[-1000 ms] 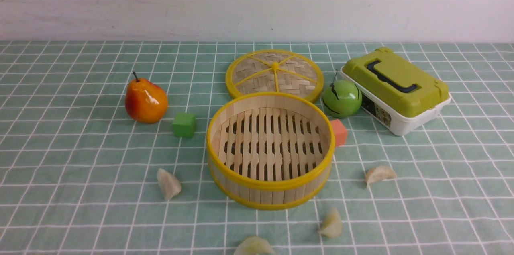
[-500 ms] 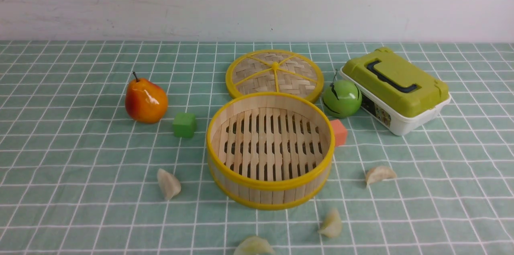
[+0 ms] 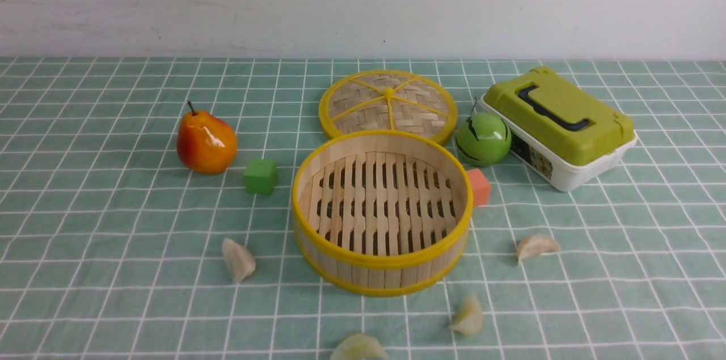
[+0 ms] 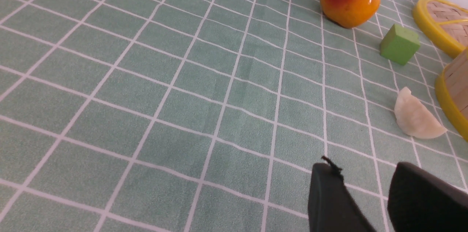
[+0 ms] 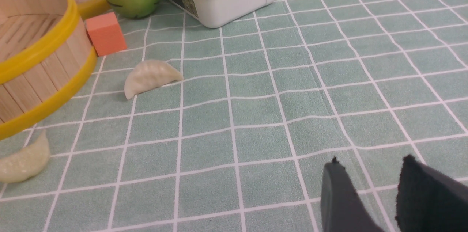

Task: Put the dumplings into the steamer on the table with the blue tablecloth.
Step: 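Reach for and grasp a dumpling on the table with the left gripper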

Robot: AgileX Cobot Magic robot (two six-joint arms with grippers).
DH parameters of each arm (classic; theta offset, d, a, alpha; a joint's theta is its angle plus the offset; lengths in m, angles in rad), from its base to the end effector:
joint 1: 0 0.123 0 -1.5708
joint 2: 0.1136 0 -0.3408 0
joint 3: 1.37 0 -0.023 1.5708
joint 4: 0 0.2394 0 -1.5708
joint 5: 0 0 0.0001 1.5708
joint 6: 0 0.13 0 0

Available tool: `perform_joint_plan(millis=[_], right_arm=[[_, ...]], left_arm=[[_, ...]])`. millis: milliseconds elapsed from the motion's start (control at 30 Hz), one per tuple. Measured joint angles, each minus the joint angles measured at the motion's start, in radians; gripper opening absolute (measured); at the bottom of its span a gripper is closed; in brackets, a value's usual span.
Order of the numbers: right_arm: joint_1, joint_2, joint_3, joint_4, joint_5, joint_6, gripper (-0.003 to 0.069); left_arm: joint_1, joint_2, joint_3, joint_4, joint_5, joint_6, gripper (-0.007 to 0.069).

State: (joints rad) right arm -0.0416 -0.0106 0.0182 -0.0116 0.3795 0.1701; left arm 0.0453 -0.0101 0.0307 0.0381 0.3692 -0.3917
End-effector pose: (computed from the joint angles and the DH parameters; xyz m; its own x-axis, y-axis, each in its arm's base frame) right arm 0.0219 -0.0015 0.1615 -0.2842 0.1706 -0.9435 0.0919 0.9844 0.1503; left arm 0.0223 0.0028 0.1583 -0.2584 -0.3607 -0.8961 -0.1584 0.9309 -0.3290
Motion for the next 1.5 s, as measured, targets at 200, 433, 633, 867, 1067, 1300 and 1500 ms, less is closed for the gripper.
perform_joint_plan(millis=[200, 433, 633, 867, 1067, 1300, 1500], right_arm=[[0.000, 0.000, 0.000, 0.000, 0.000, 0.000, 0.0239], [0.000, 0.000, 0.000, 0.012, -0.001, 0.002, 0.0239], [0.000, 0.000, 0.007, 0.430, -0.031, 0.226, 0.0239], [0.000, 0.000, 0.009, 0.833, -0.055, 0.399, 0.0239], [0.000, 0.000, 0.009, 0.828, -0.115, 0.296, 0.0239], [0.000, 0.051, -0.127, 0.823, -0.118, 0.025, 0.0169], [0.000, 0.438, -0.438, 0.781, 0.044, -0.355, -0.0016]], left_arm=[[0.000, 0.000, 0.000, 0.000, 0.000, 0.000, 0.0237], [0.000, 0.000, 0.000, -0.017, -0.015, -0.015, 0.0237], [0.000, 0.000, 0.000, -0.535, -0.085, -0.363, 0.0237], [0.000, 0.000, 0.000, -0.912, -0.097, -0.588, 0.0237], [0.000, 0.000, -0.018, -0.934, -0.017, -0.519, 0.0237], [0.000, 0.045, -0.305, -0.873, 0.142, 0.069, 0.0199], [0.000, 0.414, -0.613, -0.520, 0.409, 0.218, -0.0014]])
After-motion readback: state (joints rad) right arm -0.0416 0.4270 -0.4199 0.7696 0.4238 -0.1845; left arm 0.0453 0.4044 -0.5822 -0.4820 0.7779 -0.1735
